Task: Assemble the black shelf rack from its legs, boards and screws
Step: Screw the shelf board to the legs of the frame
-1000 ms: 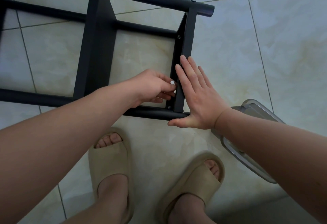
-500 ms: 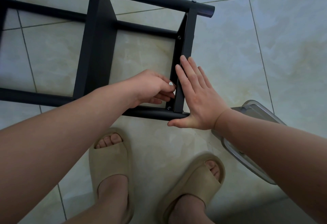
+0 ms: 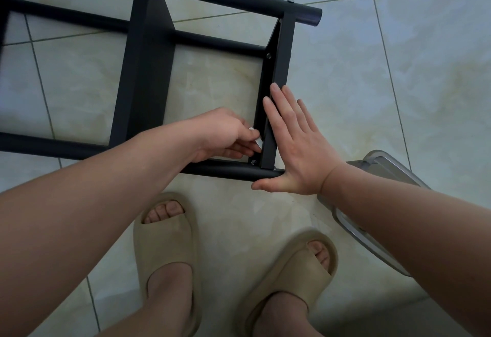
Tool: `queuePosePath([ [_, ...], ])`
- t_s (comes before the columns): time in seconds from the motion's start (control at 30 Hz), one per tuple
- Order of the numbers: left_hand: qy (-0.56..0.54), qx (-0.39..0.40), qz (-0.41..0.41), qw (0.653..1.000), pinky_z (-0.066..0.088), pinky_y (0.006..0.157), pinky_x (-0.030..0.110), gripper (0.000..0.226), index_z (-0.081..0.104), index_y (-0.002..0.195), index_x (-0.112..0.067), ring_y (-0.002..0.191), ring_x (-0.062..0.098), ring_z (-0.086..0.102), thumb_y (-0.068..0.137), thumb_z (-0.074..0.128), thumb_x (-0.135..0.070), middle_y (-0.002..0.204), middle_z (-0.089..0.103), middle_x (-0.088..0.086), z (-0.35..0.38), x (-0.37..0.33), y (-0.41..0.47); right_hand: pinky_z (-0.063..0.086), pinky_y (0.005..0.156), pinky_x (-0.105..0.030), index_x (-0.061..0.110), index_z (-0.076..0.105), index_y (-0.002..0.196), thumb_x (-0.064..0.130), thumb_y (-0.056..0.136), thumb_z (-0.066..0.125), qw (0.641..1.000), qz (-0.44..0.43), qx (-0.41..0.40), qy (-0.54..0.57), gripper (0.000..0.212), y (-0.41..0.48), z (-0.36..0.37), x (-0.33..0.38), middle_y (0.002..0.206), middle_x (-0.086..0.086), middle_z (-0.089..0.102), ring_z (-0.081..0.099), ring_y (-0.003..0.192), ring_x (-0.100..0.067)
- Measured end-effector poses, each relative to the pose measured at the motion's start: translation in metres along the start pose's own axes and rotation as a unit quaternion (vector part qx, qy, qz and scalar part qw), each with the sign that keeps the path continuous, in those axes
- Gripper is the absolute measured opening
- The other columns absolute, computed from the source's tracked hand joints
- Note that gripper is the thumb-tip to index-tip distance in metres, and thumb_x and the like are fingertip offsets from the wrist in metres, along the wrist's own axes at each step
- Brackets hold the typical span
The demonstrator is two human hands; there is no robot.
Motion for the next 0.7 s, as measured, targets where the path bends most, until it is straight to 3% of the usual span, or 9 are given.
queuePosePath([
  [0.27,0.022,0.015,0.005,1.000,0.054,0.074,0.023,0.012,0.065,0.101,-0.008,0.076,0.008,0.071,0.101,0.056,-0.016,0.080,0.077,-0.001,-0.003,-0.001,-0.002,0.012,0.124,-0.060,-0.003,0.009,0.159,0.091,0.073,0.047,1.000,-0.004,-0.005,0.000,0.133,0.000,0.002,0.000,0.168,-0.022,-0.002,-0.005,0.156,-0.037],
  [0.5,0.058,0.023,0.013,0.998,0.054,0.076,0.022,0.015,0.066,0.091,-0.011,0.078,0.008,0.069,0.101,0.055,-0.014,0.079,0.077,-0.003,-0.005,-0.001,-0.008,0.012,0.124,-0.059,-0.002,0.007,0.160,0.092,0.074,0.045,1.000,-0.007,-0.011,-0.005,0.132,0.000,0.004,-0.001,0.168,-0.021,-0.003,-0.006,0.156,-0.036],
  [0.7,0.112,0.042,0.014,0.993,0.055,0.070,0.017,0.013,0.068,0.099,-0.009,0.076,0.004,0.070,0.101,0.056,-0.013,0.086,0.077,-0.001,-0.010,-0.001,-0.012,0.011,0.124,-0.059,-0.002,0.007,0.160,0.093,0.074,0.044,1.000,-0.006,-0.011,-0.006,0.132,0.001,0.004,-0.002,0.168,-0.020,-0.003,-0.008,0.156,-0.035],
])
Point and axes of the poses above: each hand's wrist, its own y-axis towards the middle knuckle, its own z-axis out of the palm, x = y × z, the point moved 3 cm from there along y, towards the middle knuckle
